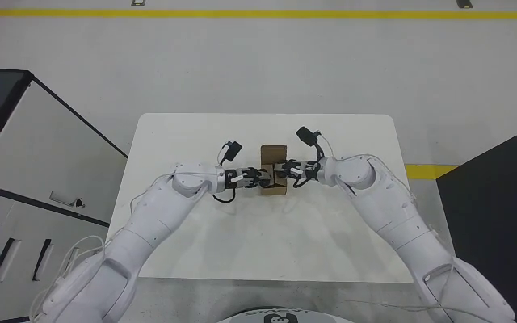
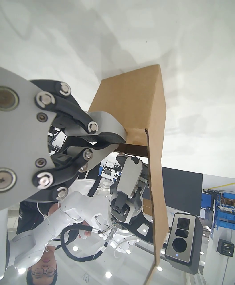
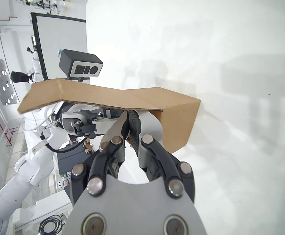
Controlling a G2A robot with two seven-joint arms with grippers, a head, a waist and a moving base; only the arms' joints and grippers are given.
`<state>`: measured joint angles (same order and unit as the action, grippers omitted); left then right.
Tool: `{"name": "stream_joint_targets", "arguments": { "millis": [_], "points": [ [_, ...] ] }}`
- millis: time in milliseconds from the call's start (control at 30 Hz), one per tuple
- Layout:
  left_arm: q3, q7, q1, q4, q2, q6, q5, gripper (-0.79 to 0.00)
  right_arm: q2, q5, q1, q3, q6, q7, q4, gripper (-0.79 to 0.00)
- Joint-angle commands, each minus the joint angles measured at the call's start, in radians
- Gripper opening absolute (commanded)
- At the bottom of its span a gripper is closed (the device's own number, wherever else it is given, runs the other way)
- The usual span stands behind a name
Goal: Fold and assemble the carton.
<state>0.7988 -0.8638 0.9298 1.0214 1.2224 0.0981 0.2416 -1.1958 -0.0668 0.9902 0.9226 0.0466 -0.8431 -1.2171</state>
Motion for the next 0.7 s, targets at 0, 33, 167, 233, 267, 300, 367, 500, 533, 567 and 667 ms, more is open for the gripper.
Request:
{"name": "stream_joint_targets", "arguments": {
  "millis": [0, 33, 167, 233, 267, 300, 367, 500, 533, 567, 667],
  "points": [
    [0.004, 0.001, 0.000, -0.001, 0.001, 0.003, 0.004, -0.785, 0.001, -0.004, 0.003, 0.001, 0.003, -0.002, 0.000, -0.785],
    [0.006, 0.002, 0.000, 0.000, 0.002, 0.006, 0.007, -0.785, 0.000, -0.005, 0.004, 0.000, 0.004, -0.003, 0.002, -0.785],
    [0.013, -0.002, 0.003, 0.003, 0.002, 0.012, 0.006, -0.785, -0.002, -0.009, 0.004, -0.005, 0.006, -0.004, 0.011, -0.785],
    [0.013, -0.002, 0.006, -0.001, 0.003, 0.008, 0.003, -0.785, -0.003, -0.007, 0.003, -0.005, 0.005, -0.005, 0.013, -0.785],
    [0.012, -0.002, 0.006, -0.004, 0.004, 0.005, -0.002, -0.785, -0.003, -0.006, 0.003, -0.005, 0.004, -0.004, 0.015, -0.785],
    [0.011, -0.002, 0.006, -0.004, 0.004, 0.003, -0.004, -0.785, -0.003, -0.007, 0.003, -0.003, 0.003, -0.004, 0.015, -0.785],
    [0.011, -0.003, 0.006, -0.006, 0.006, 0.000, -0.006, -0.785, -0.002, -0.006, 0.003, 0.002, 0.000, -0.003, 0.012, -0.785],
    [0.013, -0.001, 0.005, -0.008, 0.008, -0.002, -0.012, -0.785, 0.002, -0.010, 0.008, 0.015, -0.004, -0.004, -0.001, -0.785],
    [0.015, 0.000, 0.005, -0.008, 0.008, -0.002, -0.012, -0.785, 0.002, -0.011, 0.010, 0.017, -0.005, -0.005, -0.003, -0.785],
    [0.017, 0.003, 0.005, -0.008, 0.009, -0.002, -0.011, -0.785, 0.003, -0.013, 0.012, 0.018, -0.004, -0.005, -0.002, -0.785],
    [0.026, 0.004, 0.006, -0.003, 0.009, 0.004, -0.007, -0.785, 0.001, -0.021, 0.013, 0.012, -0.003, -0.009, 0.008, -0.785]
  ]
}}
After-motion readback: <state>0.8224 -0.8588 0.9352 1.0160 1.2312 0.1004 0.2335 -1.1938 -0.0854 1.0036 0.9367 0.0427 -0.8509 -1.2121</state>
